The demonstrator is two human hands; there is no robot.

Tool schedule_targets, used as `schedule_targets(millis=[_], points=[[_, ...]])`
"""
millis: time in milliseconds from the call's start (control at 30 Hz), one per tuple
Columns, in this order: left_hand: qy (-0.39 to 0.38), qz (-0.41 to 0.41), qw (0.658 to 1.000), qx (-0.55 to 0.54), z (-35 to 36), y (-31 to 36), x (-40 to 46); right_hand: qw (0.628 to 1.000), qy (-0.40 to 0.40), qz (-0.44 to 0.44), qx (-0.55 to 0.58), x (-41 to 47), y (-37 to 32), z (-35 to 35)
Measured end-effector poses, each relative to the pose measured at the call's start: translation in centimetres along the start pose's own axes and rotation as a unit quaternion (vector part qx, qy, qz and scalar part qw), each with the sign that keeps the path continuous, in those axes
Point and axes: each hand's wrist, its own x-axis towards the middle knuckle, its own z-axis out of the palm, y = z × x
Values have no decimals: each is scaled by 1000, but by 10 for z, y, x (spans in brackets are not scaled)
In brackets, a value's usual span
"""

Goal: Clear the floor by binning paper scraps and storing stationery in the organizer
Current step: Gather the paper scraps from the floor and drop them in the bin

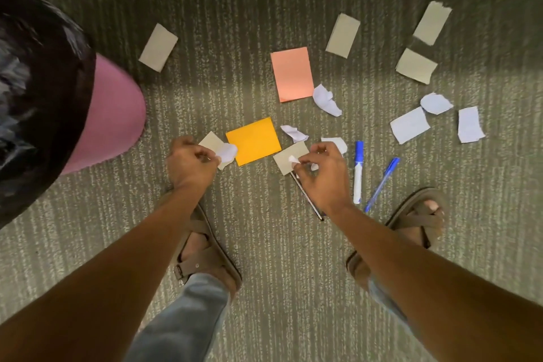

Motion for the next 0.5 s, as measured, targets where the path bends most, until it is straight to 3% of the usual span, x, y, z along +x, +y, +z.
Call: schedule_targets(millis=[267,500], points=[[-33,77,985,148,5,-3,5,993,-56,-49,-91,21,1,6],[-13,59,994,95,5,0,4,989,-65,-7,-133,35,-8,12]])
